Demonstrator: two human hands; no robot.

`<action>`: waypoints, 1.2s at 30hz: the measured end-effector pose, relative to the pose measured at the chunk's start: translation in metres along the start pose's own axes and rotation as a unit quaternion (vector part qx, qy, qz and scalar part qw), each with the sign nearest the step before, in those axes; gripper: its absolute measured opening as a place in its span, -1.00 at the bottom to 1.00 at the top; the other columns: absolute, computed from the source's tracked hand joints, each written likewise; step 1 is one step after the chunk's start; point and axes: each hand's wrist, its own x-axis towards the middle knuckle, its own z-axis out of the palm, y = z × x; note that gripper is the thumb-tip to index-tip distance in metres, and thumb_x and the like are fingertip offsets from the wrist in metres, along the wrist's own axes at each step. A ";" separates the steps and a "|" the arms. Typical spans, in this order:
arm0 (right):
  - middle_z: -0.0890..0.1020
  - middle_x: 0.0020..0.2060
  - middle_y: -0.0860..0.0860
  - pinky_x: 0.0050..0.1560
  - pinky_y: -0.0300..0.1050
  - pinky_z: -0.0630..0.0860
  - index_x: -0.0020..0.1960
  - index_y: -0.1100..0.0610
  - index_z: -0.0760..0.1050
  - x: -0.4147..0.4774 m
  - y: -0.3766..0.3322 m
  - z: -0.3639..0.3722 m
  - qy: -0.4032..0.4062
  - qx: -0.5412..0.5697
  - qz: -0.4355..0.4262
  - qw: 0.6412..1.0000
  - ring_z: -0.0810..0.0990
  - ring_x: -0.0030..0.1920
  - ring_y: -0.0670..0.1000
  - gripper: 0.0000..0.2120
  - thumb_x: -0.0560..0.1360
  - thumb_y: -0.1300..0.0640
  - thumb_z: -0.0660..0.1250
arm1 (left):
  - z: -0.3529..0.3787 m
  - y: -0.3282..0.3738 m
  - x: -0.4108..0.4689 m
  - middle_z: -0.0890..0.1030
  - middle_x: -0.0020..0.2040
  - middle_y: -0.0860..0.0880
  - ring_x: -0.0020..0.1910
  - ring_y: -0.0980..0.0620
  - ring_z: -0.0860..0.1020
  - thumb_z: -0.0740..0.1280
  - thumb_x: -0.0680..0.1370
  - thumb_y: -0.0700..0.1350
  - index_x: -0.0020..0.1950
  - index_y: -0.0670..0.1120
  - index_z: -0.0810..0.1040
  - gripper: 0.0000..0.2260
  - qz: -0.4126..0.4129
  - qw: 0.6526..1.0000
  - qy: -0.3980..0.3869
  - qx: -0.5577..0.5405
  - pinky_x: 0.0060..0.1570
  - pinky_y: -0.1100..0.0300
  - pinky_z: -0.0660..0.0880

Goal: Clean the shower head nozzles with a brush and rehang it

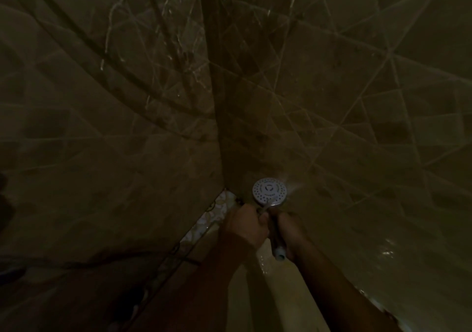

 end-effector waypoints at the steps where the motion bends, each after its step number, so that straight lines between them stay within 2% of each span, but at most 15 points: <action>1: 0.61 -0.36 0.19 -0.29 -0.04 0.48 -0.19 0.28 0.58 0.001 -0.001 -0.001 0.002 0.002 -0.005 1.000 0.53 -0.47 0.02 -0.78 0.50 0.16 0.26 | 0.001 0.001 0.002 0.63 0.11 -0.23 0.15 -0.21 0.58 0.23 0.62 0.08 0.10 -0.19 0.58 -0.65 0.001 1.000 -0.001 -0.005 0.07 0.06 0.51; 2: 0.62 -0.28 0.24 -0.26 0.00 0.48 -0.17 0.28 0.60 0.002 -0.001 -0.002 0.006 0.006 -0.009 1.000 0.54 -0.42 0.06 -0.78 0.49 0.15 0.26 | 0.001 0.001 0.002 0.64 0.10 -0.23 0.14 -0.21 0.59 0.24 0.62 0.08 0.09 -0.20 0.58 -0.65 0.004 1.000 0.001 -0.011 0.07 0.06 0.52; 4: 0.62 -0.24 0.25 -0.32 -0.04 0.47 -0.17 0.26 0.60 0.002 -0.003 -0.003 0.008 0.008 -0.017 1.000 0.53 -0.41 0.06 -0.74 0.56 0.14 0.24 | 0.000 0.003 0.003 0.64 0.09 -0.23 0.13 -0.20 0.59 0.25 0.62 0.08 0.08 -0.21 0.59 -0.65 0.006 1.000 0.006 -0.021 0.08 0.07 0.52; 7: 0.58 -0.39 0.15 -0.42 -0.10 0.39 -0.22 0.23 0.59 0.003 -0.006 -0.005 0.000 0.002 -0.014 1.000 0.47 -0.47 0.01 -0.68 0.62 0.17 0.18 | -0.003 -0.003 0.004 0.63 0.10 -0.26 0.14 -0.22 0.58 0.25 0.62 0.04 0.08 -0.24 0.58 -0.66 -0.006 0.999 0.015 -0.032 0.09 0.06 0.50; 11: 0.55 -0.51 0.08 -0.41 -0.08 0.38 -0.20 0.25 0.57 0.004 -0.006 -0.008 -0.002 0.014 -0.023 1.000 0.45 -0.46 0.03 -0.71 0.63 0.20 0.19 | -0.012 -0.017 0.004 0.65 0.08 -0.26 0.12 -0.22 0.60 0.26 0.62 0.01 0.09 -0.24 0.61 -0.67 -0.022 0.999 0.029 -0.040 0.09 0.08 0.50; 14: 0.55 -0.51 0.07 -0.43 -0.09 0.38 -0.17 0.25 0.56 0.003 -0.005 -0.007 -0.005 0.017 -0.027 0.999 0.46 -0.48 0.02 -0.75 0.62 0.21 0.21 | -0.016 -0.022 0.000 0.66 0.09 -0.24 0.12 -0.21 0.60 0.25 0.63 -0.01 0.11 -0.24 0.62 -0.69 -0.028 0.999 0.028 -0.027 0.04 0.13 0.48; 18: 0.55 -0.48 0.06 -0.44 -0.09 0.38 -0.07 0.26 0.58 0.006 0.000 -0.003 -0.017 0.003 -0.013 1.000 0.47 -0.51 -0.02 -0.78 0.62 0.15 0.23 | -0.012 -0.020 -0.005 0.64 0.09 -0.27 0.14 -0.22 0.60 0.24 0.62 0.00 0.08 -0.27 0.60 -0.66 -0.030 0.999 0.016 -0.030 0.14 0.05 0.52; 21: 0.62 -0.40 0.11 -0.37 -0.03 0.44 -0.13 0.23 0.61 0.004 0.004 0.002 -0.018 -0.024 -0.021 0.999 0.53 -0.46 0.02 -0.73 0.61 0.09 0.25 | -0.008 -0.010 -0.010 0.64 0.16 -0.21 0.20 -0.17 0.58 0.23 0.63 0.03 0.14 -0.22 0.61 -0.65 -0.004 0.999 0.037 -0.008 0.21 0.07 0.49; 25: 0.68 -0.30 0.20 -0.19 0.07 0.56 -0.18 0.24 0.67 -0.005 0.006 0.006 -0.004 -0.039 -0.041 0.998 0.62 -0.34 0.12 -0.75 0.52 0.09 0.33 | -0.004 -0.002 -0.013 0.66 0.04 -0.21 0.09 -0.20 0.61 0.23 0.61 0.06 0.04 -0.21 0.61 -0.65 0.001 0.999 0.023 -0.033 0.07 0.02 0.55; 28: 0.62 -0.39 0.16 -0.32 0.00 0.49 -0.23 0.26 0.64 -0.009 0.004 0.006 -0.005 -0.042 -0.053 0.998 0.56 -0.44 0.07 -0.69 0.54 0.06 0.34 | -0.010 -0.001 -0.011 0.66 0.03 -0.21 0.09 -0.20 0.62 0.24 0.60 -0.01 0.05 -0.23 0.61 -0.70 -0.005 0.998 0.018 -0.052 0.10 0.03 0.55; 30: 0.64 -0.40 0.11 -0.26 0.03 0.48 -0.17 0.23 0.67 -0.011 0.003 0.004 0.009 -0.056 -0.053 0.997 0.57 -0.42 0.07 -0.66 0.50 -0.05 0.36 | -0.014 -0.004 -0.011 0.65 0.07 -0.22 0.13 -0.20 0.60 0.23 0.62 -0.04 0.09 -0.25 0.59 -0.71 -0.021 0.998 0.031 -0.048 0.13 0.05 0.53; 32: 0.63 -0.43 0.10 -0.25 0.03 0.46 -0.15 0.25 0.64 -0.012 0.001 0.000 0.017 -0.047 -0.049 0.998 0.55 -0.43 0.06 -0.68 0.55 0.00 0.33 | -0.018 -0.007 -0.011 0.64 0.09 -0.25 0.14 -0.22 0.60 0.22 0.63 -0.04 0.09 -0.27 0.58 -0.69 -0.031 0.997 0.045 -0.050 0.13 0.03 0.52; 36: 0.60 -0.46 0.09 -0.36 -0.04 0.44 -0.16 0.24 0.60 -0.013 -0.001 -0.006 0.010 -0.045 -0.038 0.998 0.53 -0.46 0.03 -0.71 0.60 0.08 0.28 | -0.020 -0.004 -0.011 0.65 -0.03 -0.31 0.02 -0.25 0.63 0.20 0.63 -0.07 -0.05 -0.32 0.59 -0.67 -0.026 0.996 0.055 -0.062 0.00 0.00 0.53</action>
